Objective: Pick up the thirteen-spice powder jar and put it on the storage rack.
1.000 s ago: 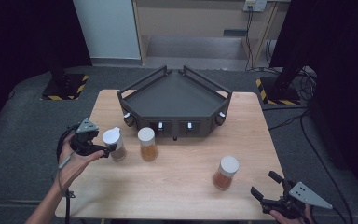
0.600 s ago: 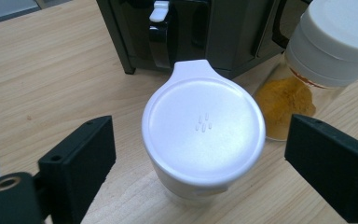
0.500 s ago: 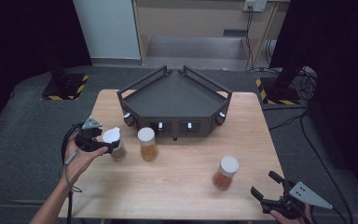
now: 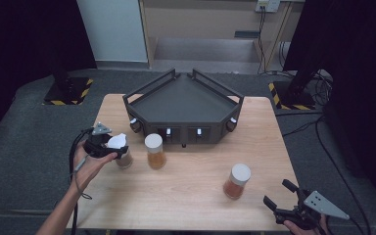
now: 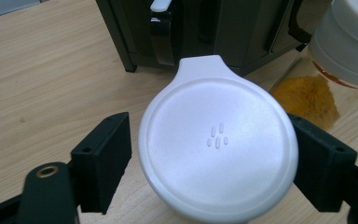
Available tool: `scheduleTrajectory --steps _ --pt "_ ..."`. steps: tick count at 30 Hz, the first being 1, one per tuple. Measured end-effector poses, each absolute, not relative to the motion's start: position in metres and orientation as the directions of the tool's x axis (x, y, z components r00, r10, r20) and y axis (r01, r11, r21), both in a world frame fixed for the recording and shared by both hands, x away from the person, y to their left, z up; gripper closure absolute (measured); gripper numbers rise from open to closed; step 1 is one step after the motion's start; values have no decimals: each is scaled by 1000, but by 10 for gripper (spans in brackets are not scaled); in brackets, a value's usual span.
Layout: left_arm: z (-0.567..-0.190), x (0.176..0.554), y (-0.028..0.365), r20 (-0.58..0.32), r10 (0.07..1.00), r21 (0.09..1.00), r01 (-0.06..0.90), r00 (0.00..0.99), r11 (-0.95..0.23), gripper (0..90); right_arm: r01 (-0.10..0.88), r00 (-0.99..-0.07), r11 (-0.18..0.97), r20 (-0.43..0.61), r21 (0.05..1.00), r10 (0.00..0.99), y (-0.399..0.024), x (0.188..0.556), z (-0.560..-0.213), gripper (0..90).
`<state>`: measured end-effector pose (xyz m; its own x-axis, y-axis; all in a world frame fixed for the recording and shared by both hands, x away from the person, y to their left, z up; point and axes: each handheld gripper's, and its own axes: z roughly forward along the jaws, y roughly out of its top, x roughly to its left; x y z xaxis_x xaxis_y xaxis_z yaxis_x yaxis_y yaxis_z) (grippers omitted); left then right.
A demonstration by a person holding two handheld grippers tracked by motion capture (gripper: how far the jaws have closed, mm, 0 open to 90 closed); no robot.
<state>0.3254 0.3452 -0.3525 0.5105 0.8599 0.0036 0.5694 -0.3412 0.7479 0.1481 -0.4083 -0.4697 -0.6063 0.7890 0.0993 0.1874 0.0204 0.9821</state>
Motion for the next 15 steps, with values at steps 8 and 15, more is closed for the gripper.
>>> scheduleTrajectory --steps 8,15 --pt "-355 325 344 4 854 758 556 520 -342 297 188 -606 20 100 982 789 -408 148 -470 42" --pt "-356 325 346 2 854 761 553 521 -339 300 189 -605 19 101 982 789 -409 148 -470 42"
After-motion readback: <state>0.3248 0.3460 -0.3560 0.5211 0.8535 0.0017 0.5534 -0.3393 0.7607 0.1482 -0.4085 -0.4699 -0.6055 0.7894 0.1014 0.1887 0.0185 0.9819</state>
